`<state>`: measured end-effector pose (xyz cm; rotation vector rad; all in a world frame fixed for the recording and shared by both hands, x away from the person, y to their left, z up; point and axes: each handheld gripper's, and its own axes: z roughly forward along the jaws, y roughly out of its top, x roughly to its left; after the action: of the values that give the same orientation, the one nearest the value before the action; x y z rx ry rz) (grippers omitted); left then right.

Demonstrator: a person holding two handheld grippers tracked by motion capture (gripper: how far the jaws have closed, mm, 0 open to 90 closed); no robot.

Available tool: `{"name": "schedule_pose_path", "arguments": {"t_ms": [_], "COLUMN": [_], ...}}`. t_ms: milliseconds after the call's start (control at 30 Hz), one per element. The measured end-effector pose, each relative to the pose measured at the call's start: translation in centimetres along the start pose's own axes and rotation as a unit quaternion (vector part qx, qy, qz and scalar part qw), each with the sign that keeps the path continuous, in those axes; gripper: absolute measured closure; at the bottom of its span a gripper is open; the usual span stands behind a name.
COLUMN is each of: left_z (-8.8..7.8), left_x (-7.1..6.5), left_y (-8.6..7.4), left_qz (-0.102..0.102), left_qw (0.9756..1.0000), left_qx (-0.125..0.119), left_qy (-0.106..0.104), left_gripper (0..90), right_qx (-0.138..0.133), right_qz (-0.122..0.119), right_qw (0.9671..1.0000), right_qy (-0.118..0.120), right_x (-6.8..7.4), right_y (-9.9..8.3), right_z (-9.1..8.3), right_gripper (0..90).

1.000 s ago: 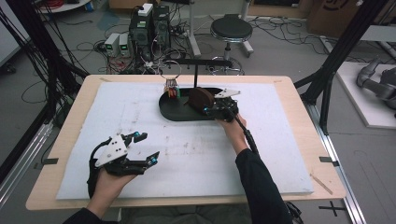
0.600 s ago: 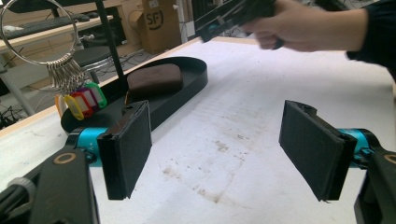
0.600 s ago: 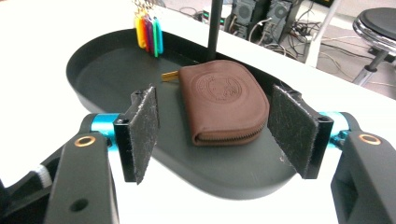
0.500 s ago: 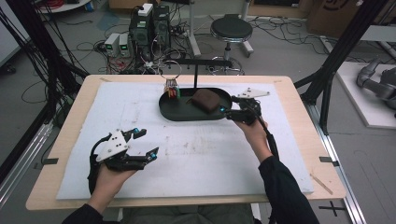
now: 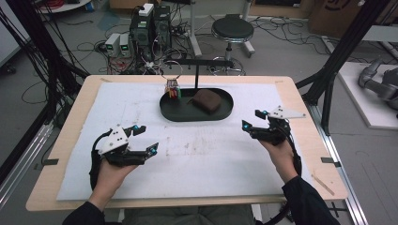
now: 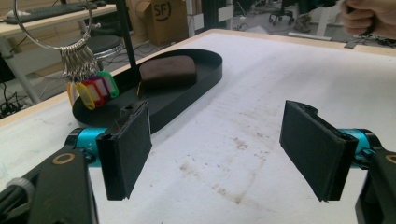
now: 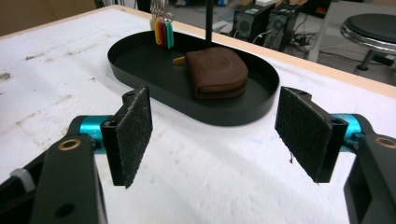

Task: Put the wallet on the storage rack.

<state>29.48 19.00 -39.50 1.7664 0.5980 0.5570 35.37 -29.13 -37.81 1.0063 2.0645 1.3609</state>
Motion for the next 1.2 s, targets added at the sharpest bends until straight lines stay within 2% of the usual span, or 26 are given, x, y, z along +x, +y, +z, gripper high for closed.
{"name": "schedule_pose_path", "arguments": {"t_ms": [200, 333, 500, 933, 1200], "left_z": [0.6, 0.6, 0.0, -0.7, -0.8], "left_x": [0.6, 1.2, 1.3, 2.1, 2.0], "left_y": [-0.4, -0.4, -0.4, -1.7, -1.8], "left_qz": [-0.004, -0.006, -0.002, -0.018, -0.017], "left_qw": [0.9998, 0.9994, 0.9988, 0.9968, 0.9965], "left_qx": [0.015, 0.021, 0.021, 0.027, 0.029], "left_qy": [0.009, 0.026, 0.044, 0.074, 0.076], "left_gripper": [23.8, 23.7, 23.7, 19.4, 19.3], "right_qx": [0.005, 0.003, -0.003, -0.003, -0.002], "right_qz": [0.021, 0.021, 0.027, 0.019, 0.018], "right_qw": [0.9997, 0.9997, 0.9995, 0.9996, 0.9996], "right_qy": [-0.012, -0.014, -0.018, -0.021, -0.02], "right_x": [-0.9, -1.5, -2.0, -2.5, -2.5], "right_y": [-2.3, -2.9, -3.0, -3.1, -3.1], "right_z": [-1.3, -1.7, -1.8, -1.9, -1.9], "right_gripper": [25.5, 24.4, 22.1, 21.2, 21.1]}}
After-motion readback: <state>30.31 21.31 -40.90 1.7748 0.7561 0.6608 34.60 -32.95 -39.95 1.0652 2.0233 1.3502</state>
